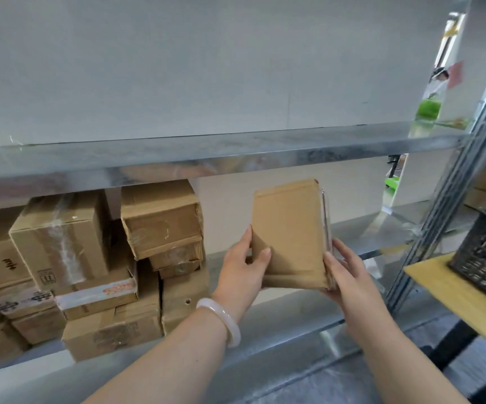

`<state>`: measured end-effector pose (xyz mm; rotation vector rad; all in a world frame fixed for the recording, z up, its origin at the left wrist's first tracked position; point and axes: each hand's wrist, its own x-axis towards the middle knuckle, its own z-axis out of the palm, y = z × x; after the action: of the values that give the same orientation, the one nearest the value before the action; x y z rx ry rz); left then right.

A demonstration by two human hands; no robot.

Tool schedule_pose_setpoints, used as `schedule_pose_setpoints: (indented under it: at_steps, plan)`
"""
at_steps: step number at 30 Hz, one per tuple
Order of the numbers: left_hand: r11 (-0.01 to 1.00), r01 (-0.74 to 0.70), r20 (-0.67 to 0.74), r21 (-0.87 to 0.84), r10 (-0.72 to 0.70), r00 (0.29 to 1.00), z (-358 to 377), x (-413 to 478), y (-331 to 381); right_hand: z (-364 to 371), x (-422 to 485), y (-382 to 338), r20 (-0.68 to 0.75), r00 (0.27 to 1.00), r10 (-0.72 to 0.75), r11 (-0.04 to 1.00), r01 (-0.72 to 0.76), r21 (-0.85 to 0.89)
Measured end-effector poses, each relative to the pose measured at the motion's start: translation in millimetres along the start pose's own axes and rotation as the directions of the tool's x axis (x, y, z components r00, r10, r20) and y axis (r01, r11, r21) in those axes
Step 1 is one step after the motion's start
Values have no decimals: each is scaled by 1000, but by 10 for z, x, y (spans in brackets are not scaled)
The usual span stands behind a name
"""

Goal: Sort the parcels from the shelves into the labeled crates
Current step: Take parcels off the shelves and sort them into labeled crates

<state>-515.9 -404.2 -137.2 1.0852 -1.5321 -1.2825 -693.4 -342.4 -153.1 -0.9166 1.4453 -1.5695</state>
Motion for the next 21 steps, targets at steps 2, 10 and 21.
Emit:
schedule_pose_setpoints:
  at_steps: [2,10,21]
  plan:
    - [999,3,30,47,-4,1000,-13,-77,98,27,-155,-70,-48,992,-118,985,110,-136]
    - [945,-46,147,-323,98,984,-349,-331,326,253,-536,-345,44,939,-341,930,343,-134]
    - [971,-236,-368,-44,204,907,-1405,-1039,312,1308,-835,-492,453,813,-366,847,493,-200]
